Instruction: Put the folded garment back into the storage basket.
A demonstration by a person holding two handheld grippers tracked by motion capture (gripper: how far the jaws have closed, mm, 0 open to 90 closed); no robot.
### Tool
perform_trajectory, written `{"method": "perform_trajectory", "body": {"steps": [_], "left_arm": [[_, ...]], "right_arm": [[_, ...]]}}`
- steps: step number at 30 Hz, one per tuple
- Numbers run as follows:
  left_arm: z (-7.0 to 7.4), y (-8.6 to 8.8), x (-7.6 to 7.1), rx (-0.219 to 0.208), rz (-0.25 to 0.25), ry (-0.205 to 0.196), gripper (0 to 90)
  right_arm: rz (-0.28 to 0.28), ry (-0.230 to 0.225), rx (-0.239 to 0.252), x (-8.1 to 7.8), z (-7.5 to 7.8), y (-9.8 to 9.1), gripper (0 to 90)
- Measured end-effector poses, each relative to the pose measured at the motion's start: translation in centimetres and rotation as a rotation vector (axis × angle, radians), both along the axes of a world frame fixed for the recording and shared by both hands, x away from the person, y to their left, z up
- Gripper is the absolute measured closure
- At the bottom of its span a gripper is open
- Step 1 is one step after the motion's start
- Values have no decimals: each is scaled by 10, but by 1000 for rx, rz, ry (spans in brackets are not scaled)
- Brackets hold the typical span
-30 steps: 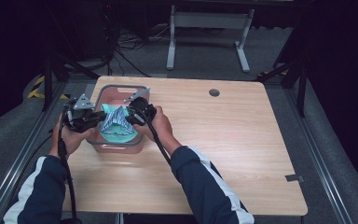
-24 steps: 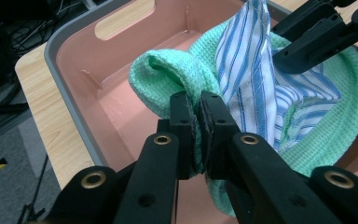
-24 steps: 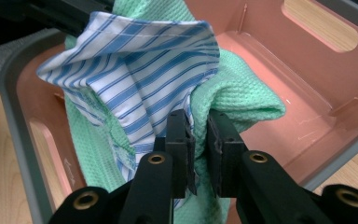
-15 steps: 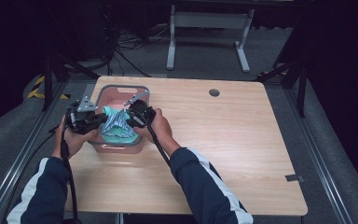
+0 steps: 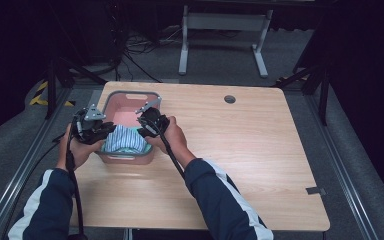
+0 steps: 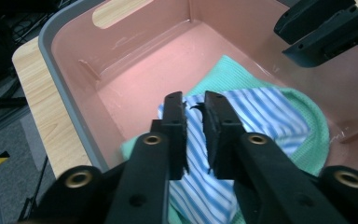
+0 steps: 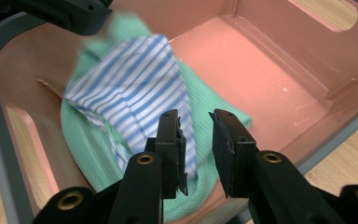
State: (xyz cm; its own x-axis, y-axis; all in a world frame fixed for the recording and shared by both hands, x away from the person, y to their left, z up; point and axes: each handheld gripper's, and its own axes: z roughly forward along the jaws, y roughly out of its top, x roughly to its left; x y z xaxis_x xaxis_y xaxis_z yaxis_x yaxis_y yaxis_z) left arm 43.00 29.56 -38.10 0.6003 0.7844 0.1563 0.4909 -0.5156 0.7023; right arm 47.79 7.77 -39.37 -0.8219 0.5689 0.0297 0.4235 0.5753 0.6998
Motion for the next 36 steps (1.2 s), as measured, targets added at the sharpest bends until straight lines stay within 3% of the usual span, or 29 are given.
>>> {"method": "perform_trajectory", "body": {"steps": [11,20,25,28,31,36], "left_arm": [[4,-3,-5,0,7,-15,679],[11,-10,-14,7,13,-43,528],[17,-19,-21,3,11,-57,429],[19,-28,-26,11,-11,-55,309],[22,-35,-32,-11,-35,-66,279],[28,-49,-45,1,-69,-88,236]], "right_arm": [[-2,-6,-1,-1,3,-7,682],[5,-48,-20,-7,12,-20,617],[11,-84,-45,-13,22,-34,535],[12,-103,-55,-18,28,-45,479],[-6,-145,-75,-24,33,-56,437],[-26,-170,-101,-30,38,-73,390]]}}
